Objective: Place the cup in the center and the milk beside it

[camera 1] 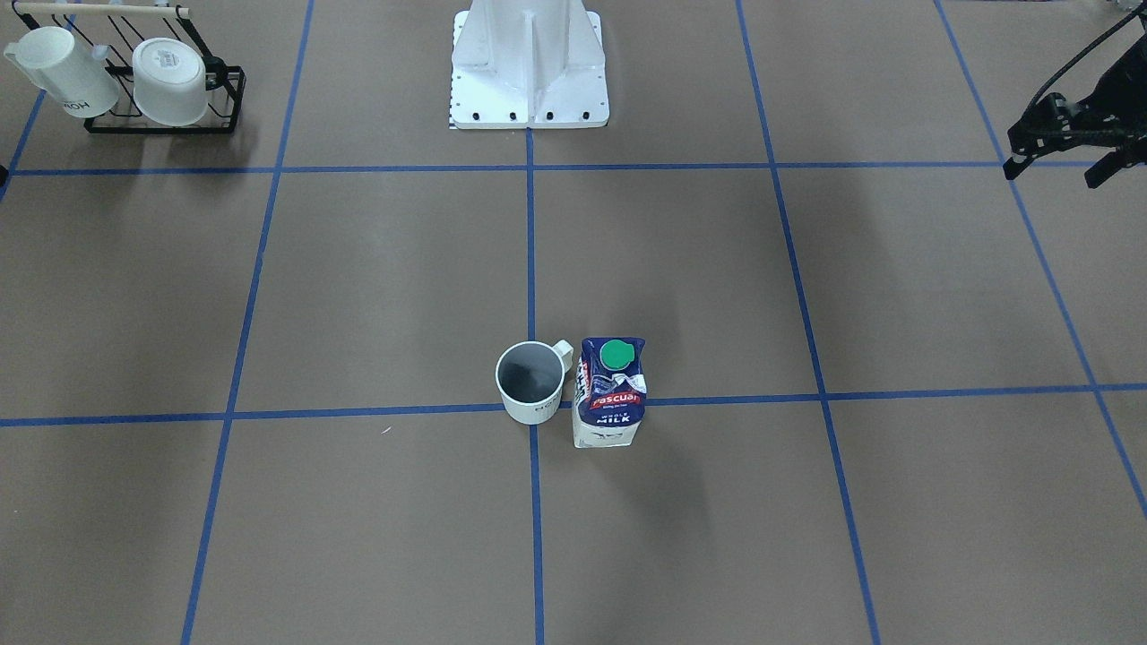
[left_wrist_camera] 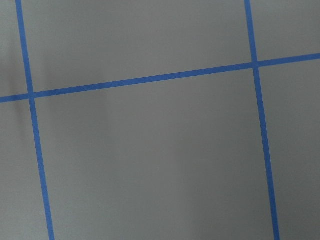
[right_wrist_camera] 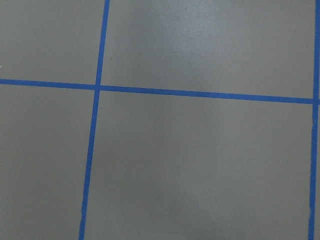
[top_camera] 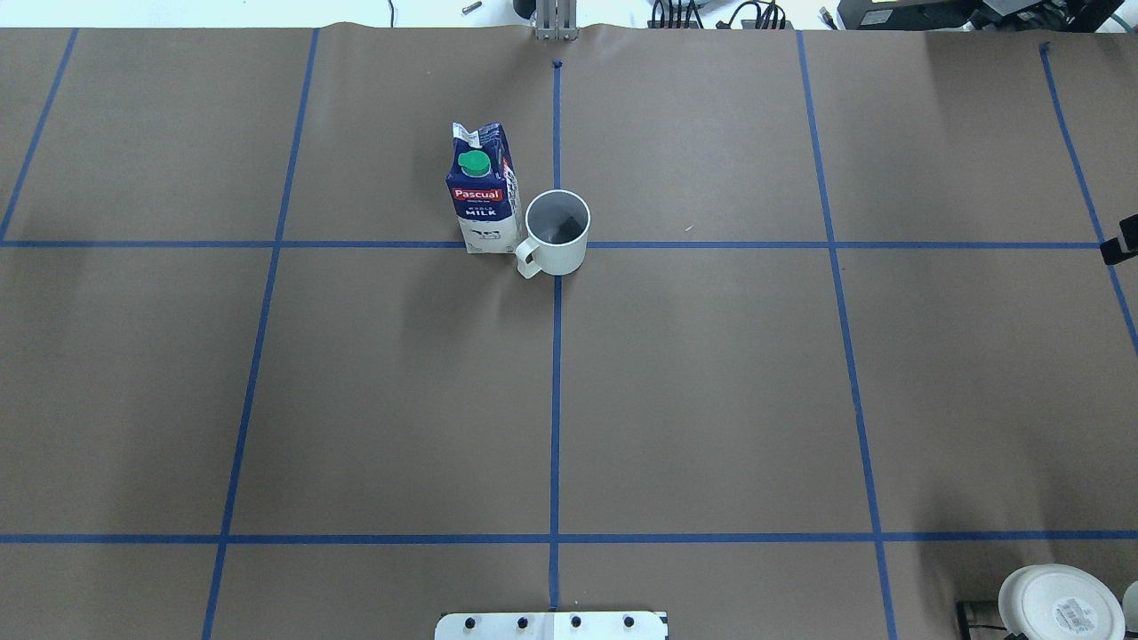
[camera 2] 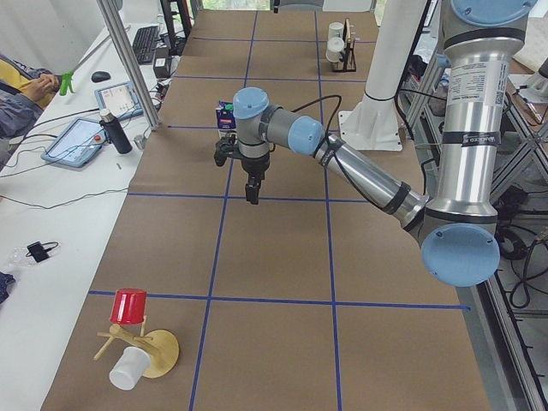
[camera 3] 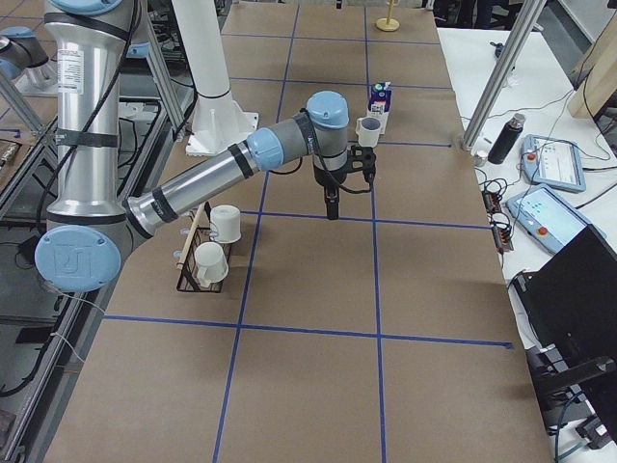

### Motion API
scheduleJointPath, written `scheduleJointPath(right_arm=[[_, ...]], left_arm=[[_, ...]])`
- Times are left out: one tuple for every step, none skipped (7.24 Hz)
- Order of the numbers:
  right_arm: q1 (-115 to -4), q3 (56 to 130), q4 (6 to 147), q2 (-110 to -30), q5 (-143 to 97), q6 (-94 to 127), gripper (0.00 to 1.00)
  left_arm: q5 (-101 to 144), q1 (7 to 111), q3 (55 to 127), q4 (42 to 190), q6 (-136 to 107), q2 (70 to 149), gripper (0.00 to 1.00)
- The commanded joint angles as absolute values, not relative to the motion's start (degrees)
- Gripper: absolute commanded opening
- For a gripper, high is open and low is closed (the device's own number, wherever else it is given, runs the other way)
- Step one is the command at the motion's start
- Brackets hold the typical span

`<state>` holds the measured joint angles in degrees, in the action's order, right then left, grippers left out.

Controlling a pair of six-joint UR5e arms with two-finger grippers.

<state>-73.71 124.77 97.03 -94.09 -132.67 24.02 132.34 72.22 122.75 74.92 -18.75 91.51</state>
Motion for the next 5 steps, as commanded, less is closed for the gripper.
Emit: scheduleJointPath(right_arm=[[-73.5, 124.5, 97.0, -93.6, -132.3, 24.0, 1.0], [-73.5, 124.7, 97.0, -93.6, -132.4, 24.0, 1.0], [-73.5, 124.8, 97.0, -93.6, -132.4, 24.0, 1.0], [-73.5, 125.1, 97.0, -94.1, -132.4, 24.0, 1.0], [-72.9, 125.1, 97.0, -94.0, -132.4, 24.0, 1.0]], left_arm=[[132.3, 71.7, 123.3, 75.2, -25.6, 92.8, 0.98], [132.3, 71.7, 123.9, 75.2, -25.6, 92.9, 0.98], [132.3, 71.8, 125.4, 75.2, -25.6, 92.4, 0.98], [132.3, 71.7, 124.0, 75.4, -25.5, 92.8, 0.98], [132.3, 71.7, 123.6, 77.0, -25.5, 93.2, 0.98]])
